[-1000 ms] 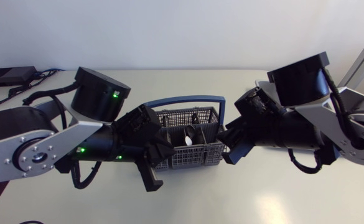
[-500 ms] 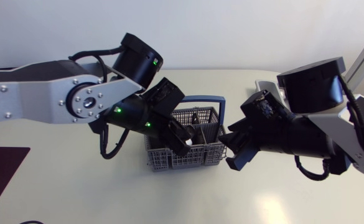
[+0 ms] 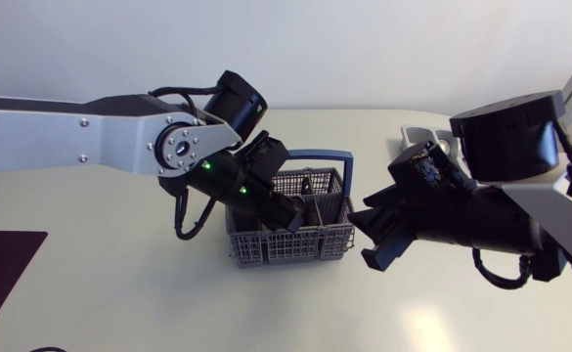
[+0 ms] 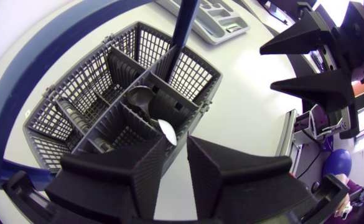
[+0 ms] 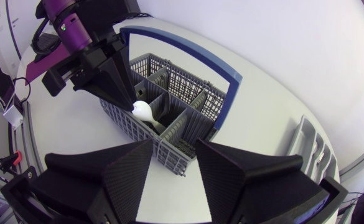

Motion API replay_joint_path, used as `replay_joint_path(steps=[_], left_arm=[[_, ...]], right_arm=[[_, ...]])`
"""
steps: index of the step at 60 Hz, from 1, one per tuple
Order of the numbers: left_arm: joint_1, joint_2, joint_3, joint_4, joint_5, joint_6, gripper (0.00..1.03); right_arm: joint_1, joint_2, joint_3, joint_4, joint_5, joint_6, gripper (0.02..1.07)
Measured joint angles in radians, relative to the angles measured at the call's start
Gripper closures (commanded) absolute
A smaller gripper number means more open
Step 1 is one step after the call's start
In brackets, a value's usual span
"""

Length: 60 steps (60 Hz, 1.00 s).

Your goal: Sort the cutlery from the basket into the organizer compartments.

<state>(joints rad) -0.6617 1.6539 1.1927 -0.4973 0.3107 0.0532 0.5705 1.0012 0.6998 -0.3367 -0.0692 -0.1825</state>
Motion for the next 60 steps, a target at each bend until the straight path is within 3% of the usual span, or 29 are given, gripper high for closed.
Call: replay_joint_path(steps=[26, 60], left_arm=[[0.006, 0.022, 0.009, -0.002, -0.005, -0.01, 0.77], [-0.016, 0.014, 0.009, 0.039, -0.084, -0.027, 0.78]], right_arm=[[-0.003, -0.018, -0.015, -0.005, 0.0, 0.004, 0.55], [-0.003, -0.026, -0.029, -0.005, 0.0, 0.008, 0.55]])
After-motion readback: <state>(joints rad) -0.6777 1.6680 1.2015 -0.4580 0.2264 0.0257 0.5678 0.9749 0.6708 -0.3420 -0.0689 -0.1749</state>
